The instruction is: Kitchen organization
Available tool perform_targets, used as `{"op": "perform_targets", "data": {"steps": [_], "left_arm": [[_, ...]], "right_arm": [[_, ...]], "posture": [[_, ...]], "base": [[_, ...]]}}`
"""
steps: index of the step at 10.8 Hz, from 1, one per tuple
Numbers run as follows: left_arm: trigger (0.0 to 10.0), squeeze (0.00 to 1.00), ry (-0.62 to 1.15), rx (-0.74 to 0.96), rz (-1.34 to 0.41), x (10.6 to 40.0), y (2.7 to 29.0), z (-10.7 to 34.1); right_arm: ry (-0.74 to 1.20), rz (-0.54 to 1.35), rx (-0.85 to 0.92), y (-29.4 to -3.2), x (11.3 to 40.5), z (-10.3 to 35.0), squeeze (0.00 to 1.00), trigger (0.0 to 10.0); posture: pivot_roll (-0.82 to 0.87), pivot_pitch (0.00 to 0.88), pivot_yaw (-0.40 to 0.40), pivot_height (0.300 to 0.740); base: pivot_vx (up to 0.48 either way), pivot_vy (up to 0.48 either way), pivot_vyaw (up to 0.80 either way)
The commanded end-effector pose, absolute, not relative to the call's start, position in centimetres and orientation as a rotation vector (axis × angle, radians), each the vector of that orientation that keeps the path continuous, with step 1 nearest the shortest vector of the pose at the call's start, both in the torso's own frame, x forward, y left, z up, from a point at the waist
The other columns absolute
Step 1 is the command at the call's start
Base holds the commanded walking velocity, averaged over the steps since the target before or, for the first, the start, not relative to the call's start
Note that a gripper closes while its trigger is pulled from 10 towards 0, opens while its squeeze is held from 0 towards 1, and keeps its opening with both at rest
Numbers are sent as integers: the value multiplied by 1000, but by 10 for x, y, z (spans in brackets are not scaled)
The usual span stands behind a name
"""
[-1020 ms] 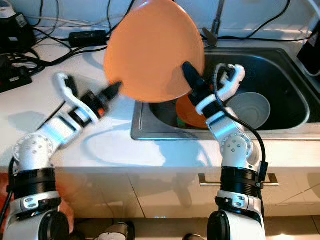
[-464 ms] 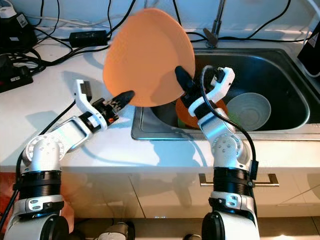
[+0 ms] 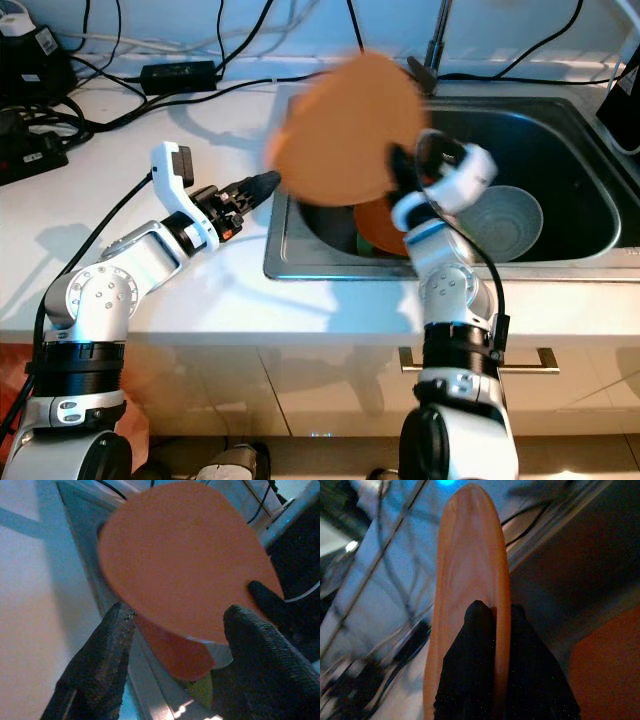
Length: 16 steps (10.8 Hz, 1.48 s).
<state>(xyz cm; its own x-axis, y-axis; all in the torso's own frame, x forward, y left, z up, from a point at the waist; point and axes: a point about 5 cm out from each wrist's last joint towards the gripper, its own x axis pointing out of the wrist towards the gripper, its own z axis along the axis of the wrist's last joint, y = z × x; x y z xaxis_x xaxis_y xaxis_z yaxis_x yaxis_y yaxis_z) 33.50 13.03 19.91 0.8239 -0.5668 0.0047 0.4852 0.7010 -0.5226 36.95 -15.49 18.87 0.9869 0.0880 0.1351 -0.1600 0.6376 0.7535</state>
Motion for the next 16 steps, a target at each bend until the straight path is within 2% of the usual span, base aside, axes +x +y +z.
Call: {"op": "perform_targets", "data": {"steps": [1,2,3,5,7,8,9,12,13,14,15,16], "left_arm": [[10000,1000,136,-500,-598,334,130,205],[10000,1000,130,-414,-583,336,132,205],[10000,1000,130,-397,-577,336,132,204],[10000,1000,148,-314,-609,335,127,202],[10000,1000,159,-217,-696,332,114,202],[10000,1000,136,-89,-741,334,101,203],[10000,1000,126,-32,-752,334,96,202],[10000,1000,80,38,-778,336,88,207],[10000,1000,79,43,-775,336,89,206],[10000,1000,78,47,-771,336,90,205],[10000,1000,74,59,-760,337,93,204],[10000,824,72,63,-758,337,93,204]], "right_arm": [[-134,114,853,-160,372,199,0,0],[-137,-58,815,-182,375,190,0,0],[-140,-91,807,-186,376,189,0,0],[-115,-247,727,-210,376,178,0,0],[-56,-318,681,-217,376,163,0,0],[18,-358,619,-217,375,151,0,0],[43,-381,599,-217,375,146,0,0],[98,-509,563,-234,369,134,0,0],[106,-519,562,-235,368,132,0,2118],[113,-528,564,-236,368,130,0,2118],[151,-548,544,-234,368,126,0,9020],[165,-553,542,-234,368,124,0,10000]], "posture": [[140,94,36,740],[148,87,45,740],[148,87,45,740],[147,84,53,740],[146,84,56,740],[136,80,62,740],[136,80,62,740],[124,81,68,740],[124,81,68,740],[130,82,66,740],[134,82,65,740],[135,82,65,740]], "base": [[0,0,0],[0,0,0],[0,0,0],[0,0,0],[0,0,0],[0,0,0],[0,0,0],[0,0,0],[0,0,0],[0,0,0],[0,0,0],[0,0,0]]}}
